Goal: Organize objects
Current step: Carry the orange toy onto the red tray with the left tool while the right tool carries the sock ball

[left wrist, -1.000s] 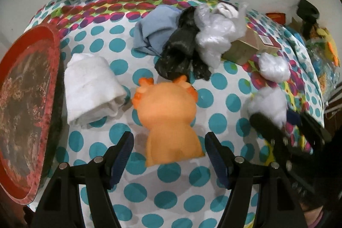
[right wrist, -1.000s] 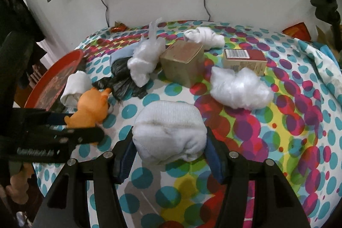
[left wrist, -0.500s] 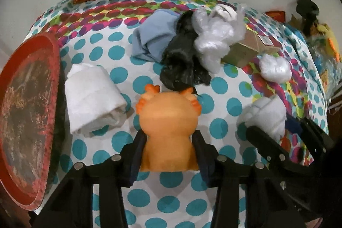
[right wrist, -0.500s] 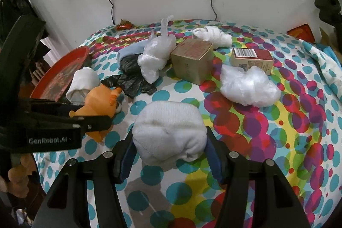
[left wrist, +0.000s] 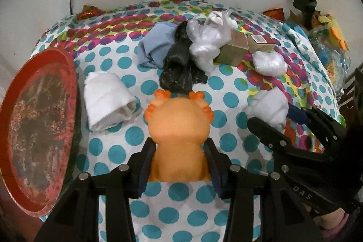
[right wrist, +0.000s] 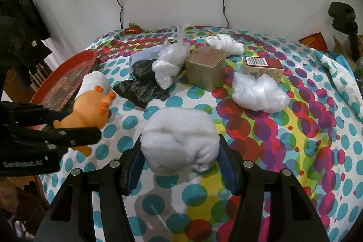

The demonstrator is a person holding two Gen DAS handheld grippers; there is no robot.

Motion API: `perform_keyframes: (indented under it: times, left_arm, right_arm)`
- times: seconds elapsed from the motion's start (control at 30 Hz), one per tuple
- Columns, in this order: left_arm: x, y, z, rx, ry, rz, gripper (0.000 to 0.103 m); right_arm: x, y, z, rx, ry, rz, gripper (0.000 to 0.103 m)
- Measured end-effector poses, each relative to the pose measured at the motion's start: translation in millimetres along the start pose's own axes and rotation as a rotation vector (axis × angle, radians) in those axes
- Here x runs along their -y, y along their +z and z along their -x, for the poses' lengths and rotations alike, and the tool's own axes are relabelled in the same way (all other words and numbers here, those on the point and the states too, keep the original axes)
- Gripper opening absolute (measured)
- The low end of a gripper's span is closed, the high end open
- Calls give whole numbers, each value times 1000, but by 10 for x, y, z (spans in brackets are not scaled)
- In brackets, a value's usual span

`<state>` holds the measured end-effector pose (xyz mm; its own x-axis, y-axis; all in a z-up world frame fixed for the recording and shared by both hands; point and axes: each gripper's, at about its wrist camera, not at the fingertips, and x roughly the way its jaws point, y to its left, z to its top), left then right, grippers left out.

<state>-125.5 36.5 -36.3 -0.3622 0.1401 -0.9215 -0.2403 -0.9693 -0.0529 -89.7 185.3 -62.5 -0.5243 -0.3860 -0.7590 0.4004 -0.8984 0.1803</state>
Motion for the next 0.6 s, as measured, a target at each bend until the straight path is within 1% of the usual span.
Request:
perform_keyframes:
  times: [0.17,0.37,0.6]
  left_arm:
    - [-104,-77,169,23,14,-1,45]
    - [-340,-165,353,45,55,23,45]
    - [-828,-274,525,60,110,95,45]
  right_arm:
    - [-58,-31,71,5,-7,12,56]
    - [-116,-45,140,13,-14,20,56]
    - [-166,-56,227,23,-23,21,56]
